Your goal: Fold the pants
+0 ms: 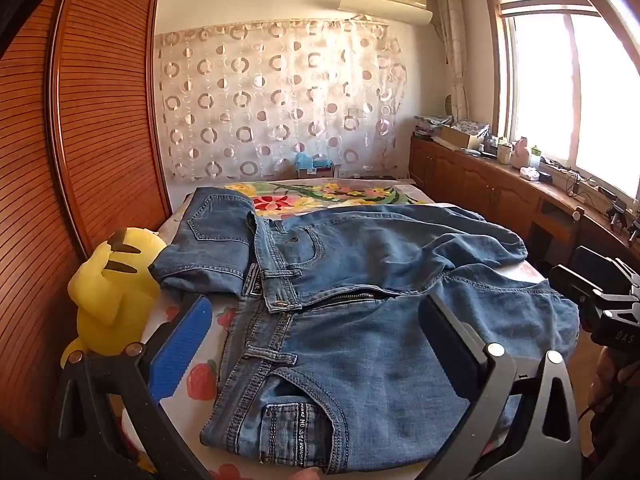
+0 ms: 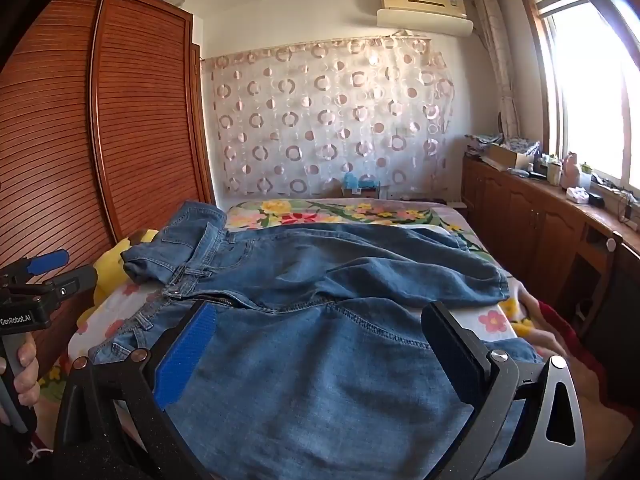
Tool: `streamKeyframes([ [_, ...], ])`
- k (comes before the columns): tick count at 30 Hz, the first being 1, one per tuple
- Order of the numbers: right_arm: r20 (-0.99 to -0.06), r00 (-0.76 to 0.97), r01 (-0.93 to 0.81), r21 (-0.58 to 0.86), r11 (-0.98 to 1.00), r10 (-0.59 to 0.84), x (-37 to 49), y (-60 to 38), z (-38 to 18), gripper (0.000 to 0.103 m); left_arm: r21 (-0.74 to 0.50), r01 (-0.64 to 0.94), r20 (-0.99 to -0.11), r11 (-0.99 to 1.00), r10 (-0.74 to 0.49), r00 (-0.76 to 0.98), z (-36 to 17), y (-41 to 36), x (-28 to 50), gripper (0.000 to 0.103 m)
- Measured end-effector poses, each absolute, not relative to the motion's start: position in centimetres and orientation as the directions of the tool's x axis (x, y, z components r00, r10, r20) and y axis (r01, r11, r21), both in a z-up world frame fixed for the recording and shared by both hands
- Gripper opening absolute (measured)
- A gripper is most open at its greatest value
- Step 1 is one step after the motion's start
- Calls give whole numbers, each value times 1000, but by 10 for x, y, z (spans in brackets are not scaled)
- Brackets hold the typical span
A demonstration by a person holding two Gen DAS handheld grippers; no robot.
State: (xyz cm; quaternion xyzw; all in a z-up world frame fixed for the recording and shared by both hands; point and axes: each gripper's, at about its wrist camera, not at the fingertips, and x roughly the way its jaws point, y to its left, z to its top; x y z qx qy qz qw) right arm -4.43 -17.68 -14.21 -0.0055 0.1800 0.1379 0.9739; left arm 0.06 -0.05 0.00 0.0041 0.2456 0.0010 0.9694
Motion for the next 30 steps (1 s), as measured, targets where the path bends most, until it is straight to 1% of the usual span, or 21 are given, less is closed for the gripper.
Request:
streamKeyframes([
  [30, -350, 897, -273, 43, 961, 270, -46, -175, -141, 103, -5, 2, -460, 1000, -5, 888, 0, 0, 0, 103],
])
